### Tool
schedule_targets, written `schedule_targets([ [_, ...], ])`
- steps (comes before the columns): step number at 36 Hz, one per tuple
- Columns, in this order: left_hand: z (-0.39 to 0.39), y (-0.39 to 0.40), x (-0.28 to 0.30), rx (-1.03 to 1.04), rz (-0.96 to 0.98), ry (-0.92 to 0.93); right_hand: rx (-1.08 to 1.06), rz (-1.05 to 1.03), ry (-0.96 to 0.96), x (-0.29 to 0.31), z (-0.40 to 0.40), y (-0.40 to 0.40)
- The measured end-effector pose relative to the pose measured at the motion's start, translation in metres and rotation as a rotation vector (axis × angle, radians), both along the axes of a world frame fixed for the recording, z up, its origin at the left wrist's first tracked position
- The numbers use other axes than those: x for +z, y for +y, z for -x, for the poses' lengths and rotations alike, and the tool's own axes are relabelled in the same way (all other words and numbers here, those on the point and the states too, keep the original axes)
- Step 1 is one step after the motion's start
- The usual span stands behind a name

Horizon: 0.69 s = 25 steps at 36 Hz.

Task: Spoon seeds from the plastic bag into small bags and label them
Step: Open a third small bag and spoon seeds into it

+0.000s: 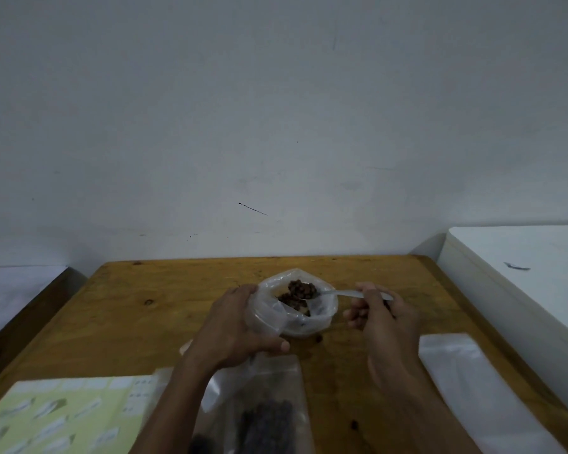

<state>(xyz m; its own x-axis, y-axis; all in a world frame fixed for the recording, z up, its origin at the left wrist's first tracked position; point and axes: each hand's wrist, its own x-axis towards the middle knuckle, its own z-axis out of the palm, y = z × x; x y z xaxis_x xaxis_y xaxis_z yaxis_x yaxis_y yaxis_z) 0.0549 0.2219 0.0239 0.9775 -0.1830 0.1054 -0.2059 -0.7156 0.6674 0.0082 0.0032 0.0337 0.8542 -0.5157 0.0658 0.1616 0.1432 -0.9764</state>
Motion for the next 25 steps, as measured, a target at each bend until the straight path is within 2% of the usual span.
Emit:
schedule_targets([
  [4, -0.001, 0.0, 0.0, 0.005, -0.005, -0.026, 0.088, 0.011, -0.051, 0.013, 0.005, 0.005],
  [6, -0.001, 0.0, 0.0, 0.001, 0.012, -0.047, 0.137, 0.111, -0.07, 0.016, 0.01, 0.011],
  [9, 0.0, -0.001, 0.001, -0.003, 0.043, -0.063, 0.222, 0.468, -0.11, 0.018, 0.018, 0.022],
  [12, 0.001, 0.0, 0.002, -0.001, 0.054, -0.046, 0.188, 0.813, -0.282, 0.018, 0.022, 0.026],
  [14, 0.001, 0.001, 0.002, -0.013, 0.059, -0.04, 0.098, 0.827, -0.359, 0.017, 0.02, 0.022],
  [16, 0.001, 0.003, 0.003, -0.015, 0.058, -0.036, 0.025, 0.805, -0.357, 0.013, 0.014, 0.013],
  [19, 0.0, 0.003, 0.004, -0.03, 0.038, 0.0, -0.057, 0.983, -0.32, -0.003, 0.001, 0.002],
  [22, -0.003, 0.001, 0.005, -0.047, 0.024, 0.054, 0.005, 1.095, -0.225, -0.026, -0.006, 0.003],
  [25, -0.003, -0.004, 0.008, -0.03, 0.032, 0.039, 0.086, 1.074, -0.204, -0.046, -0.009, 0.009],
])
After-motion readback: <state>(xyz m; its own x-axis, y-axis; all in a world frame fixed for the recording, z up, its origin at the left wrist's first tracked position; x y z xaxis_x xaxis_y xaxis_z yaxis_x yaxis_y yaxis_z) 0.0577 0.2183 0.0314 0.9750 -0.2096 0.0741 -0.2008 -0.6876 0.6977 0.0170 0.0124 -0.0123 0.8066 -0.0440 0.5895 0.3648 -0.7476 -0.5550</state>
